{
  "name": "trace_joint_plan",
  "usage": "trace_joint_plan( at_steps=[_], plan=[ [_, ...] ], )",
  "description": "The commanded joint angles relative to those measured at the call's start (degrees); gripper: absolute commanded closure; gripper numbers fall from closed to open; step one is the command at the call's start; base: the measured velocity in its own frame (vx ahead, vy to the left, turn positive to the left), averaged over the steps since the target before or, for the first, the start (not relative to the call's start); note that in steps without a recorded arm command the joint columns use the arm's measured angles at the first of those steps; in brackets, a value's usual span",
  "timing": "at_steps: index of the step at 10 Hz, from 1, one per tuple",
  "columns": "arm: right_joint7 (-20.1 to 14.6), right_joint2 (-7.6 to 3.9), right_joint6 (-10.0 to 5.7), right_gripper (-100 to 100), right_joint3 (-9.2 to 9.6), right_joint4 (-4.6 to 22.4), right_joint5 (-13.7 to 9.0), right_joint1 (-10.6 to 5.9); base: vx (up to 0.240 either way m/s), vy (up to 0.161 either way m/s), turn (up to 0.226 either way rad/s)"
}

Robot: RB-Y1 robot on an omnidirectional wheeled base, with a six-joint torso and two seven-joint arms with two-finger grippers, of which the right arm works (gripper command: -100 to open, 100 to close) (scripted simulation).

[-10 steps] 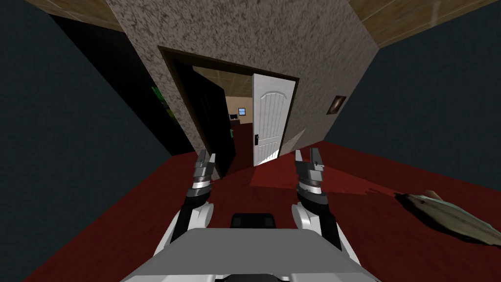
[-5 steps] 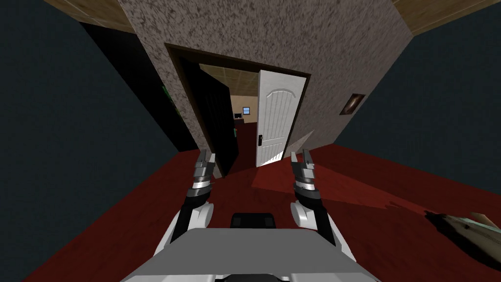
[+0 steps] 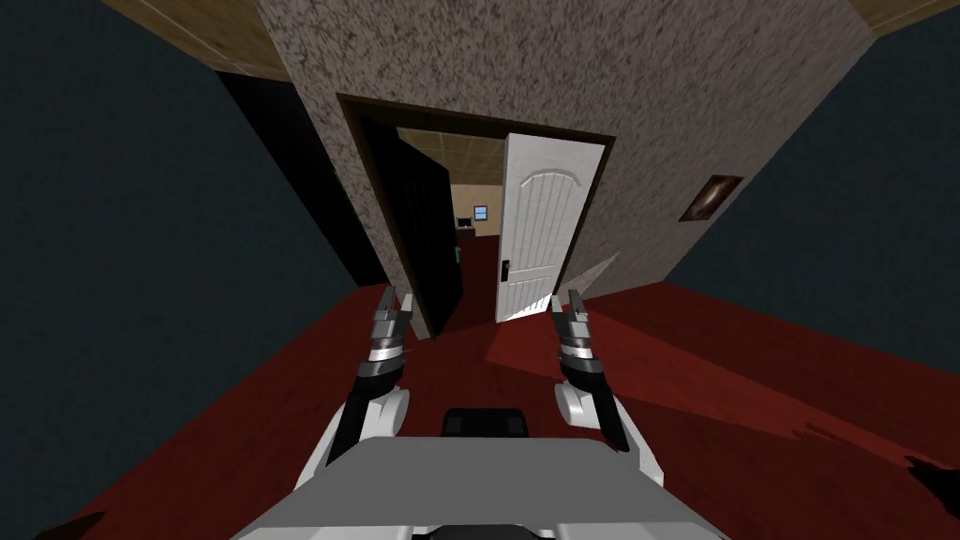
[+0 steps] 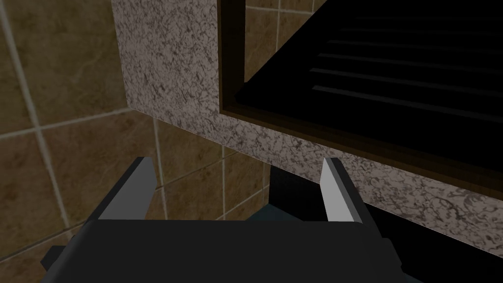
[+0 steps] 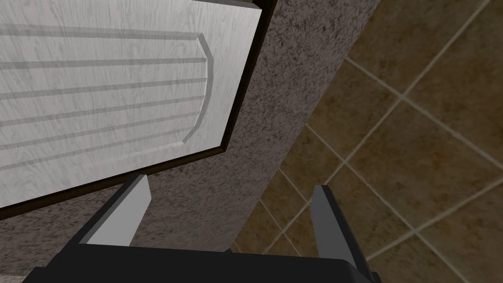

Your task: Push the door open

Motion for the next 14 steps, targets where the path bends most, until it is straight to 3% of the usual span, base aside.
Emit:
trace_joint_plan(
  at_steps=[1, 4, 6, 9, 11, 14],
  plan=[
    [-0.41, -1.03, 0.34, -100, -0.34, 2.86, -0.50, -1.64, 0.065, -0.063, 0.163],
    [-0.77, -1.77, 0.44, -100, -0.69, 6.22, -0.89, -2.75, 0.044, -0.031, 0.087],
    [-1.53, -3.33, 0.66, -100, -1.43, 10.05, -1.71, -5.09, 0.050, -0.032, 0.164],
    [-1.93, -4.14, 0.78, -100, -1.81, 13.76, -2.14, -6.32, 0.041, -0.036, 0.091],
    [-2.75, -5.80, 1.02, -100, -2.60, 18.00, -3.02, -8.84, 0.050, -0.044, 0.174],
    [-3.17, -6.65, 1.14, -100, -3.01, 21.84, -3.48, -10.14, 0.044, -0.043, 0.087]
  ],
)
